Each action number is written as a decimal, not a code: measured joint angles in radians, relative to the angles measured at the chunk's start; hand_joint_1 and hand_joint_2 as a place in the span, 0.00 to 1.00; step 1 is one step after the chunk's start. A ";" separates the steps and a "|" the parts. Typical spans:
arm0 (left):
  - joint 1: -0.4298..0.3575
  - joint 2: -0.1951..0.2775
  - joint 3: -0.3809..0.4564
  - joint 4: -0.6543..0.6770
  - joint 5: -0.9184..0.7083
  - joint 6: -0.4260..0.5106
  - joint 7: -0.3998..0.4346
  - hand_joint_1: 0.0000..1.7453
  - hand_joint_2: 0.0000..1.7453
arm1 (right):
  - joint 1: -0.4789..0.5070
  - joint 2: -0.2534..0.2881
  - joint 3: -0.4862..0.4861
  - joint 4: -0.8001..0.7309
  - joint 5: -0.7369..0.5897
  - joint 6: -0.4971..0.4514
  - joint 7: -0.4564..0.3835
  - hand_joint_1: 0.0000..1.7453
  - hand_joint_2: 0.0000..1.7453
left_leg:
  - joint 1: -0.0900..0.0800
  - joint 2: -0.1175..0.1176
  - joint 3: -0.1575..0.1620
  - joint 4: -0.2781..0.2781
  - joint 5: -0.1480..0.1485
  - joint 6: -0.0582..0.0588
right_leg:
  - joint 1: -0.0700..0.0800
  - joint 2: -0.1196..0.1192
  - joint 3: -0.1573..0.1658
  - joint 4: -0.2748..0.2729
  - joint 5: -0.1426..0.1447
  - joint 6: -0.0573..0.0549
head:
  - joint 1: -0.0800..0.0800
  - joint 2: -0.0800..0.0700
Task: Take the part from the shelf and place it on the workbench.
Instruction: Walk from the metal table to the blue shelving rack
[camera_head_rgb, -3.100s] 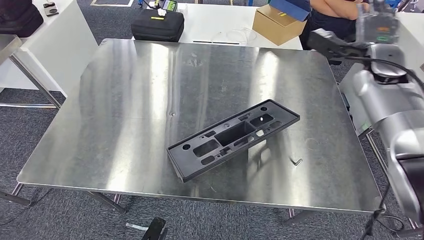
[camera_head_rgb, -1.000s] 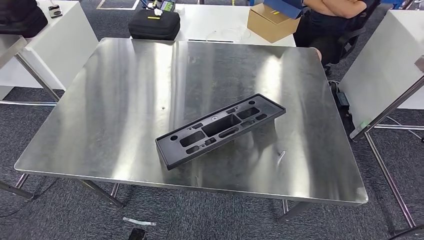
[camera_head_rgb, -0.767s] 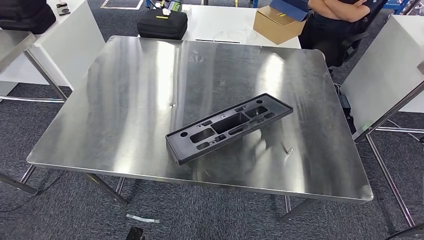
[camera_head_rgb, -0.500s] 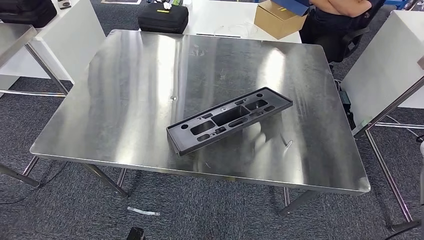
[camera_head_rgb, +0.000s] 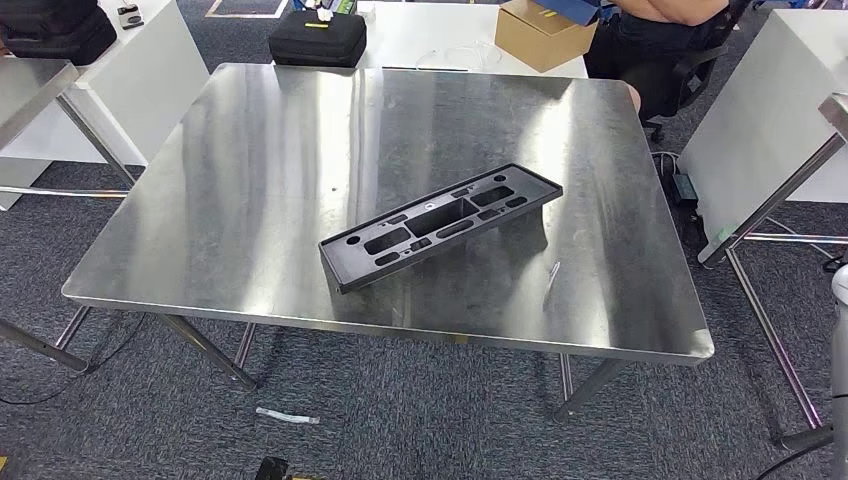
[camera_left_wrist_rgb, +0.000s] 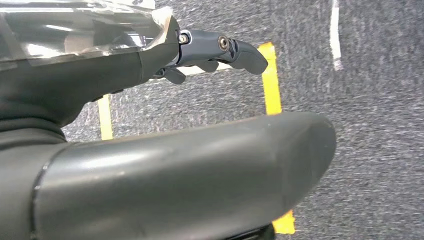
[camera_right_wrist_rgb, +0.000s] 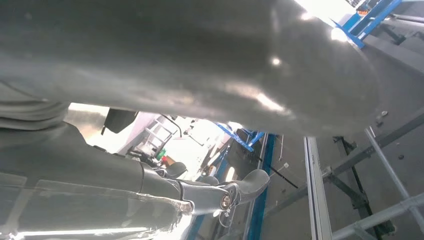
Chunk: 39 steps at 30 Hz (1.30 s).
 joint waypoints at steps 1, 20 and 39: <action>0.000 0.000 0.000 0.000 0.000 0.000 0.000 0.00 0.00 | 0.000 0.000 0.000 0.000 0.000 0.000 0.000 0.00 0.00 | 0.000 0.000 0.001 0.000 0.001 0.000 | 0.000 0.000 0.000 0.000 0.000 0.000 | 0.000 0.000; -0.004 -0.007 -0.002 0.003 -0.003 0.007 0.001 0.00 0.00 | 0.222 0.050 -0.056 -0.002 -0.003 -0.062 -0.031 0.00 0.00 | -0.013 0.000 0.094 -0.331 0.222 0.031 | 0.009 -0.001 0.090 -0.024 -0.059 0.037 | 0.008 0.000; -0.005 -0.010 -0.010 0.004 0.001 0.020 0.011 0.00 0.00 | 0.526 0.324 -0.145 0.168 0.013 -0.056 0.043 0.00 0.00 | -0.005 0.002 0.203 -0.350 0.129 0.060 | 0.000 -0.004 -0.079 0.116 -0.060 0.032 | 0.005 0.000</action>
